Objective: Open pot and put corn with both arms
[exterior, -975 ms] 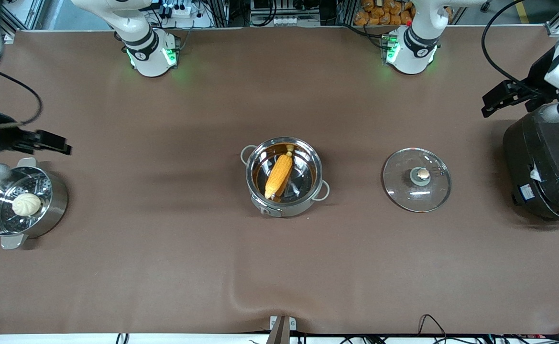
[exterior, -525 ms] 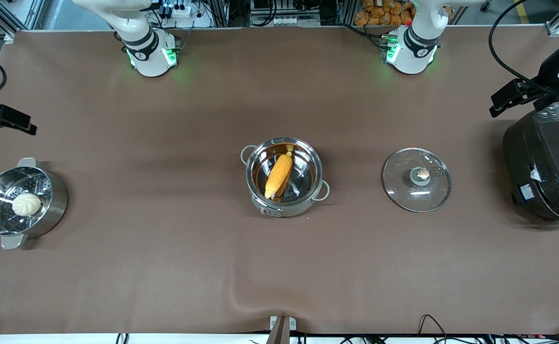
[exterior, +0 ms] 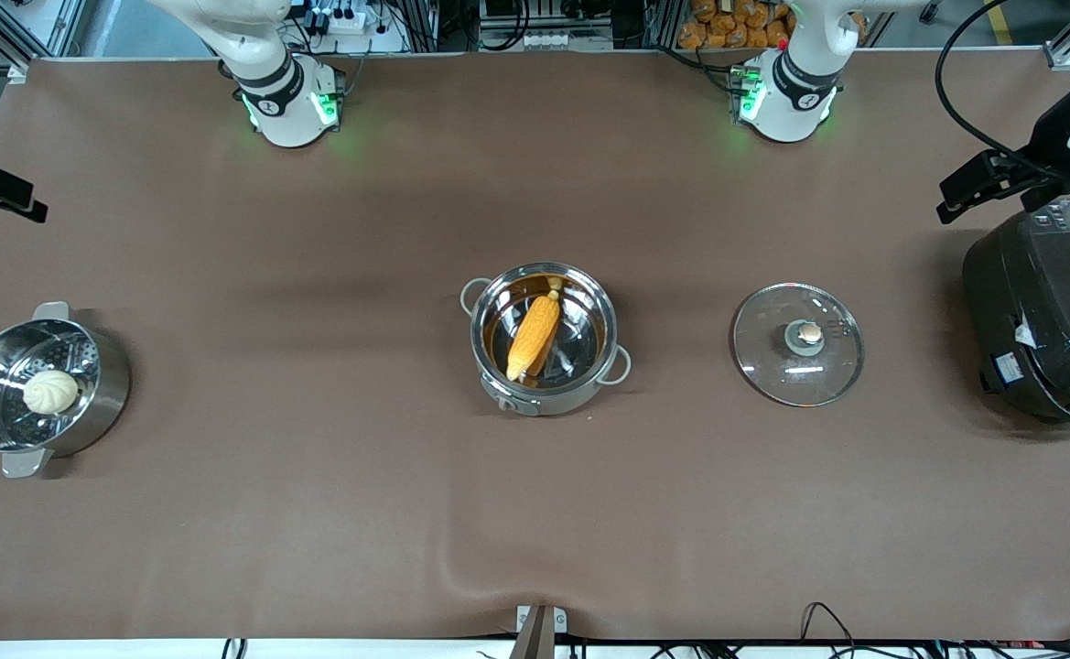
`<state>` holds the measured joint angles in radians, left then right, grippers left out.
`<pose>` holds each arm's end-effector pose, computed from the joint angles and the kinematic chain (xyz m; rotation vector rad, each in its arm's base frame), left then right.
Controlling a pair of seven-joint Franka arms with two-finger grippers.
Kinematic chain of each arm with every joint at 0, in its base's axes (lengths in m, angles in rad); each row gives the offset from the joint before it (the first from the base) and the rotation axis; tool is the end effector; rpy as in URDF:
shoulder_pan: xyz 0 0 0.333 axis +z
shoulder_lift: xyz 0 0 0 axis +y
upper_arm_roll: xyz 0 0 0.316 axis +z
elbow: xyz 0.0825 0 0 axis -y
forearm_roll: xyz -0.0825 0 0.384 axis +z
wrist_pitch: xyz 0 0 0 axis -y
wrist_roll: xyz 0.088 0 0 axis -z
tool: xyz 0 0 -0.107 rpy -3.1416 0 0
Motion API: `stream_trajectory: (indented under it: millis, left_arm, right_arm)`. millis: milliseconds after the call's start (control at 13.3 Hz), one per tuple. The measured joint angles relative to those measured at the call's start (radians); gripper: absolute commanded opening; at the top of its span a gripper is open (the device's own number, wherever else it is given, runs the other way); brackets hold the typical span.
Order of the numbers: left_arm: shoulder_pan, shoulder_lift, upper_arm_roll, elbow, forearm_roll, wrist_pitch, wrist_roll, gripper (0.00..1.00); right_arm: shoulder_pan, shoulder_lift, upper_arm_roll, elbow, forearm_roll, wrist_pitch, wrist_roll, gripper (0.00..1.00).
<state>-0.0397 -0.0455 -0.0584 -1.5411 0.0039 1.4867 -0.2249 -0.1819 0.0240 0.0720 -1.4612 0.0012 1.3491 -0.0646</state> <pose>0.5292 -0.0525 0.6557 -3.1273 -0.1991 0.0122 0.5350 -0.0594 0.6440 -3.1189 0.0702 0.2113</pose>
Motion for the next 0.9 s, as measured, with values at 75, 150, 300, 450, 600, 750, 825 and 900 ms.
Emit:
stream_trajectory:
  millis: [75, 150, 300, 450, 600, 750, 825, 900]
  left_arm:
    - [0.000, 0.001, 0.000, 0.000, 0.000, 0.000, 0.011, 1.00]
    - [0.001, 0.003, 0.000, 0.000, 0.000, 0.000, 0.019, 1.00]
    - [0.001, 0.008, 0.000, 0.000, 0.000, 0.000, 0.030, 1.00]
    - [0.001, 0.011, 0.000, 0.000, 0.000, 0.000, 0.030, 1.00]
    - [0.001, 0.012, 0.000, 0.000, 0.000, 0.000, 0.030, 1.00]
    - [0.001, 0.013, 0.000, 0.000, 0.000, 0.000, 0.030, 1.00]
    - [0.001, 0.013, 0.000, 0.000, 0.000, 0.000, 0.030, 1.00]
    - [0.001, 0.014, 0.000, 0.000, 0.000, 0.000, 0.030, 1.00]
  right_arm:
    - [0.002, -0.001, 0.002, 0.000, 0.002, -0.006, 0.000, 1.00]
    - [0.002, -0.002, 0.002, 0.000, 0.005, -0.011, 0.000, 1.00]
    - [0.009, -0.007, -0.015, 0.000, 0.010, -0.016, 0.002, 1.00]
    - [0.077, -0.009, -0.117, 0.001, 0.036, -0.015, 0.003, 1.00]
    - [0.127, -0.010, -0.188, 0.010, 0.051, -0.012, 0.007, 1.00]
    - [0.133, -0.010, -0.191, 0.015, 0.054, -0.011, 0.015, 1.00]
    - [0.136, -0.009, -0.191, 0.015, 0.054, -0.011, 0.016, 1.00]
    - [0.137, -0.009, -0.189, 0.015, 0.054, -0.011, 0.016, 1.00]
